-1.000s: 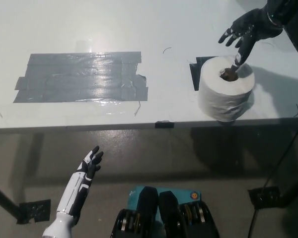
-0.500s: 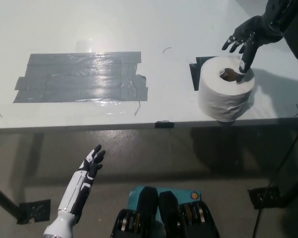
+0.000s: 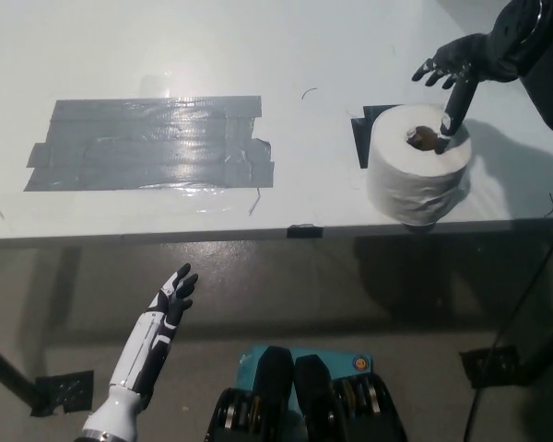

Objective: A toilet paper roll is kept on the black spot on the desk infront of the robot and the robot inserts its right thumb into the hole in the centre to grab the roll. Then it passes the roll to a person.

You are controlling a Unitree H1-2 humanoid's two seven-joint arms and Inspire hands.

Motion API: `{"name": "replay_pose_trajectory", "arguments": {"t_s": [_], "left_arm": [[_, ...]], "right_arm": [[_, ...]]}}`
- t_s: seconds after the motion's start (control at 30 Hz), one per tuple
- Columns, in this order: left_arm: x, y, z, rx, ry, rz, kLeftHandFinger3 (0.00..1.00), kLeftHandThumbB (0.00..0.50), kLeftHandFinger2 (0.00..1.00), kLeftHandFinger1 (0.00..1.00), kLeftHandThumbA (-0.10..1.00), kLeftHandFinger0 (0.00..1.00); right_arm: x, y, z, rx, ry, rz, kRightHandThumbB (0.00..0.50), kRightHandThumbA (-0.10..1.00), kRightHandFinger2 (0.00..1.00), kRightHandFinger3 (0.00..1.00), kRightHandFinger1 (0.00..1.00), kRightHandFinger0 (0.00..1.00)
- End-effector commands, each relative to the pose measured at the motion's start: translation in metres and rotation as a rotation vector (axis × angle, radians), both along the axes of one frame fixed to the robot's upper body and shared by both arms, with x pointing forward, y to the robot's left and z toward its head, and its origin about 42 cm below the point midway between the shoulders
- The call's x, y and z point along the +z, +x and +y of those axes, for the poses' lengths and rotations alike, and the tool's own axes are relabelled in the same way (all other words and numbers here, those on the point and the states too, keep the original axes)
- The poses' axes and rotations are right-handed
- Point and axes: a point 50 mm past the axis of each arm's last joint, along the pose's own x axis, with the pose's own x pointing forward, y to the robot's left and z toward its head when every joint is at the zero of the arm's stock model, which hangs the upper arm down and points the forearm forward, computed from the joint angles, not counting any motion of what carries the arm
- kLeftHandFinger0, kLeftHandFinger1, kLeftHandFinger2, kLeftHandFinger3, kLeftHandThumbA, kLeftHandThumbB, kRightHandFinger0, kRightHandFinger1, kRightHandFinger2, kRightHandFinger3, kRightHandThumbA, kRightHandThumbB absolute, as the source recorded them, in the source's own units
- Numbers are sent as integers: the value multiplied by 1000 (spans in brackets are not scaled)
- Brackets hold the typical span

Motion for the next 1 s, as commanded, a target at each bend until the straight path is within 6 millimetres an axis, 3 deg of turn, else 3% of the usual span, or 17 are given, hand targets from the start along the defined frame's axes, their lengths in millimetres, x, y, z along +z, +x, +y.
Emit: {"name": "replay_pose_trajectory", "arguments": {"t_s": [0.0, 0.03, 0.13, 0.3, 0.47, 0.67, 0.77, 0.87, 0.97], "left_arm": [[13, 3, 0, -21, 9, -68, 1000, 133, 1000, 1000, 1000, 1000], [13, 3, 0, -20, 10, -71, 1000, 133, 1000, 1000, 1000, 1000], [15, 6, 0, -21, 11, -71, 1000, 136, 1000, 1000, 1000, 1000], [15, 6, 0, -25, 15, -73, 1000, 125, 1000, 1000, 1000, 1000], [14, 7, 0, -30, 19, -76, 1000, 122, 1000, 1000, 1000, 1000], [16, 9, 0, -29, 19, -81, 1000, 123, 1000, 1000, 1000, 1000], [16, 10, 0, -31, 17, -81, 1000, 130, 1000, 1000, 1000, 1000], [17, 10, -1, -33, 18, -78, 1000, 130, 1000, 1000, 1000, 1000], [17, 10, -1, -31, 13, -78, 1000, 129, 1000, 1000, 1000, 1000]], "right_arm": [[39, 4, 11, 38, 41, -133, 422, 1000, 1000, 1000, 1000, 1000], [43, 4, 10, 24, 46, -140, 436, 1000, 1000, 1000, 1000, 1000], [52, 4, 8, 38, 84, -150, 371, 1000, 1000, 1000, 1000, 1000], [53, 4, 6, 37, 98, -119, 348, 1000, 1000, 1000, 1000, 1000], [44, 4, 6, 7, 70, -135, 387, 1000, 1000, 1000, 1000, 1000], [35, 3, 8, 76, 35, -102, 363, 1000, 1000, 1000, 1000, 1000], [25, 4, 7, 32, 48, -121, 429, 1000, 1000, 1000, 1000, 1000], [16, 4, 6, -15, 8, -115, 462, 1000, 1000, 1000, 1000, 1000], [7, 3, 7, -5, 32, -107, 445, 1000, 1000, 1000, 1000, 1000]]}}
